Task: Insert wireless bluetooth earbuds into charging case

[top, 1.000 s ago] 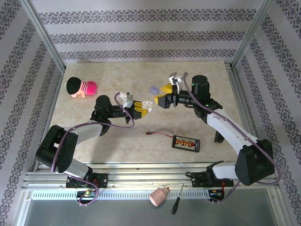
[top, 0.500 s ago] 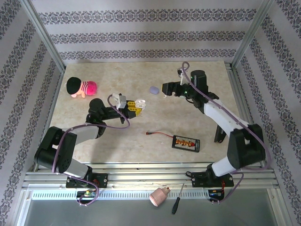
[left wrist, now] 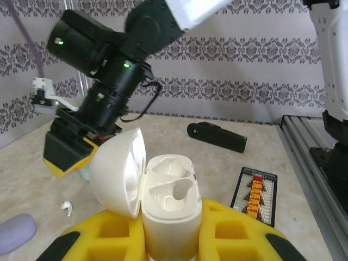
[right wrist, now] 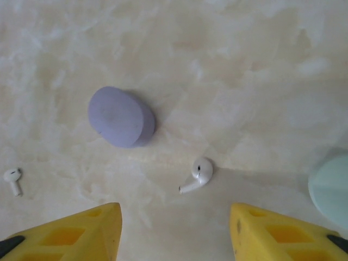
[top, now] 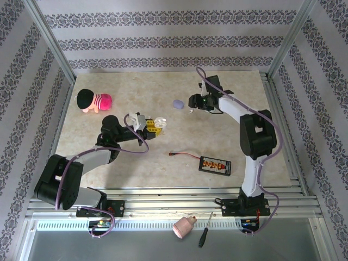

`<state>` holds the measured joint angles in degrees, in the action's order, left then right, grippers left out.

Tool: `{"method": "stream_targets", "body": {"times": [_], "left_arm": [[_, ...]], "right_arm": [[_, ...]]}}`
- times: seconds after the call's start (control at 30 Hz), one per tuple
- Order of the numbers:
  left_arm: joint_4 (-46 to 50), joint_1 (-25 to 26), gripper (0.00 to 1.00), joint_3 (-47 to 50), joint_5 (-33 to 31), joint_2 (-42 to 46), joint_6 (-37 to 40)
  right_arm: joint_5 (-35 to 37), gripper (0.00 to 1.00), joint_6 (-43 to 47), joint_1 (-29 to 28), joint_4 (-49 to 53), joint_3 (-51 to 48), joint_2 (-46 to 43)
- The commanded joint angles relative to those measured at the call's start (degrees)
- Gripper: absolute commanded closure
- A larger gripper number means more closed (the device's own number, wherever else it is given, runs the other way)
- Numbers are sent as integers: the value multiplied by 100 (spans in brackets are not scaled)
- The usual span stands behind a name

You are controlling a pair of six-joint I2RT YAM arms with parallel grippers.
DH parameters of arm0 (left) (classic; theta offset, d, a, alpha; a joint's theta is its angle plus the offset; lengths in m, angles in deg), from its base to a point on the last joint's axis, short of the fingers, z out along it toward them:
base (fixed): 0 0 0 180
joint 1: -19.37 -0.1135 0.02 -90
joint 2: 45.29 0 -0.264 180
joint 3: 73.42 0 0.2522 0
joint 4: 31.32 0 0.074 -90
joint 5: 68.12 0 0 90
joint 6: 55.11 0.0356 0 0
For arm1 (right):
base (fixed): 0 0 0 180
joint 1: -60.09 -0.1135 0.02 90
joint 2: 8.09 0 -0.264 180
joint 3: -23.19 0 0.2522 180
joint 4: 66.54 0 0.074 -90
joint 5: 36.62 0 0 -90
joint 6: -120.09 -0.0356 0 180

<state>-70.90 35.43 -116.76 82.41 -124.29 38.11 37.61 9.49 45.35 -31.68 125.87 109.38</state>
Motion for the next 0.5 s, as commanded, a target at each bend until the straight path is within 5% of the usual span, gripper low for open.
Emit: {"method": "stream_targets", "body": {"times": [0.0,0.47], "left_arm": [[288,-27,92,41,-31,166,400],[184,-29,91,75,132,96,342]], "right_arm": [[193,48,296,30,1292,755,371],[486,54,1172,-122,3233,3112,1869]]}}
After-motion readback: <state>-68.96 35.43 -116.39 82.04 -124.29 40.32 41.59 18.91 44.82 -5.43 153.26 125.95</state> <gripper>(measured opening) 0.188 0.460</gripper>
